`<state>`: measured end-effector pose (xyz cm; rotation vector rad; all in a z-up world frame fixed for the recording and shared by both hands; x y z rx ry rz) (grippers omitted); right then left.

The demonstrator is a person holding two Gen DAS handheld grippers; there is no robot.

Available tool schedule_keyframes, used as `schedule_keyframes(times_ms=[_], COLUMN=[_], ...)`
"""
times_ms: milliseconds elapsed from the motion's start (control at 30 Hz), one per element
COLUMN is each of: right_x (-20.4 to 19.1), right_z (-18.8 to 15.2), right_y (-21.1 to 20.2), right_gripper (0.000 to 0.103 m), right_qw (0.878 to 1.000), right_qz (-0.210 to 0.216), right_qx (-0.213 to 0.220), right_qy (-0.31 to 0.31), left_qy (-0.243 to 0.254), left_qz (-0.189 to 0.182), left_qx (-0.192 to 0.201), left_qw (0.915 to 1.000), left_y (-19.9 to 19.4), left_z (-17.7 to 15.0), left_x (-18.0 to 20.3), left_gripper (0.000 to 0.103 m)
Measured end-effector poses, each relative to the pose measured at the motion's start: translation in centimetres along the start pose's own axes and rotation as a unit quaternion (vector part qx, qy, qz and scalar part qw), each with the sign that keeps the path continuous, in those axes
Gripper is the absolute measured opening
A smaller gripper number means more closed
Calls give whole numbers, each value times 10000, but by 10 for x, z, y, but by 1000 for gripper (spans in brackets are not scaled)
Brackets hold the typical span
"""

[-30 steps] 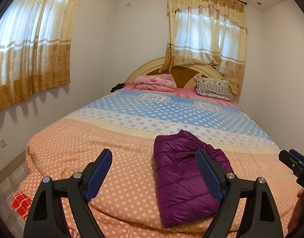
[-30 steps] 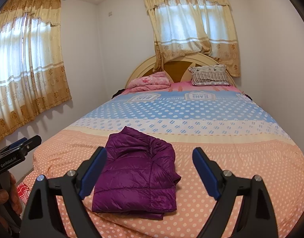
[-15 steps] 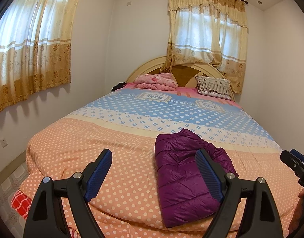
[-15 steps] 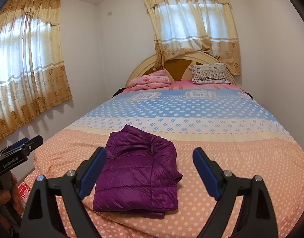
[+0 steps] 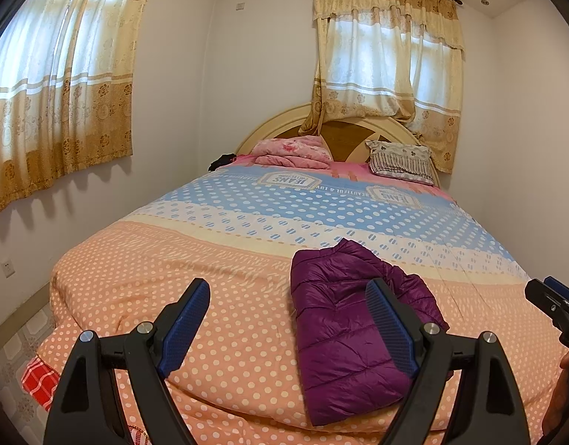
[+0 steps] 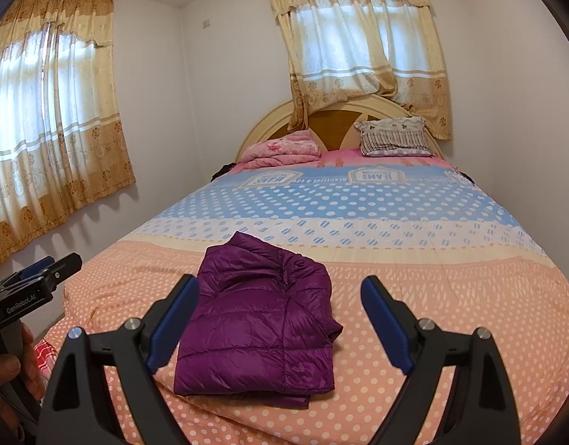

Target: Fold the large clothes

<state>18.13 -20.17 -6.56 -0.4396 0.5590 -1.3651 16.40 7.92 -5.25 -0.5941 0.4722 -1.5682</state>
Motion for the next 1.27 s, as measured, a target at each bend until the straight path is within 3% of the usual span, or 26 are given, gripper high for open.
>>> schedule_keyframes(times_ms=[933, 1067, 1267], right_x=[-1, -1, 0], right_z=[-3, -5, -6], right_y=[4, 5, 5], right_gripper=[91, 91, 91], right_qw=[10000, 10000, 10000], right_qz=[23, 28, 23], right_qx=[-41, -57, -45], right_qy=[-56, -59, -70], left_qy=[-66, -98, -1], left_qz=[248, 529, 558], left_qx=[-243, -249, -96], left_qw=[9994, 9982, 9984], left_y=[12, 16, 13], left_z=[-1, -3, -3], left_x=[-11, -16, -13], left_gripper=[87, 95, 95])
Point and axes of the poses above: each gripper's, at about its wrist camera, not at the fingertips, and y roughly the way its jaws point, x to its right, z to its top, the point moved 6 cm from there along y, roughly the way its jaws point, and after that the axes turned 15 degrees about -x, right-handed, at the moved point
